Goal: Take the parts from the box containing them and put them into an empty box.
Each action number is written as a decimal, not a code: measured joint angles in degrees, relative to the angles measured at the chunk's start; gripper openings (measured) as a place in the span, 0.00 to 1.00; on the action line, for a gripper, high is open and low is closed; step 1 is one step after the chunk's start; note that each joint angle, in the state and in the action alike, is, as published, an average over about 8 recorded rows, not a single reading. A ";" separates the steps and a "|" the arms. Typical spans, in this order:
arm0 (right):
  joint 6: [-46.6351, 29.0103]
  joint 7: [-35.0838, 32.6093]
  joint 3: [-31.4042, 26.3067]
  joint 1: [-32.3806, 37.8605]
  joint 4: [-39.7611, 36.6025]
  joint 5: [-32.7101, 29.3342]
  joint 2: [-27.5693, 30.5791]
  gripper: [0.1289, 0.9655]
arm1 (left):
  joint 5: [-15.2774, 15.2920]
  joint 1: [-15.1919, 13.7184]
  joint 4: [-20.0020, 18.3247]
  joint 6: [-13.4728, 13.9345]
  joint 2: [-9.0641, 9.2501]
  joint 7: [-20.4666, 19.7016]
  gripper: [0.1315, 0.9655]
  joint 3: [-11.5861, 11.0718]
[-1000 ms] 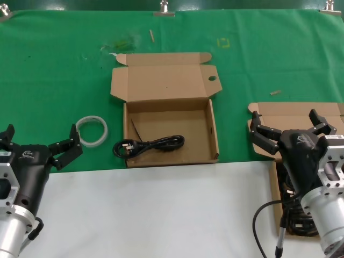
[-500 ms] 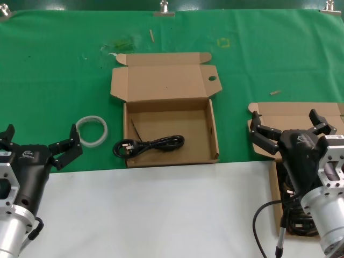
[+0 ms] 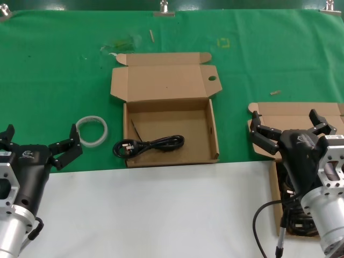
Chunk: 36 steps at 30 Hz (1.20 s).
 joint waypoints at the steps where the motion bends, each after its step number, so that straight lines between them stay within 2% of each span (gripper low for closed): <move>1: 0.00 0.00 0.00 0.00 0.00 0.00 0.00 1.00 | 0.00 0.00 0.00 0.00 0.00 0.00 1.00 0.00; 36: 0.00 0.00 0.00 0.00 0.00 0.00 0.00 1.00 | 0.00 0.00 0.00 0.00 0.00 0.00 1.00 0.00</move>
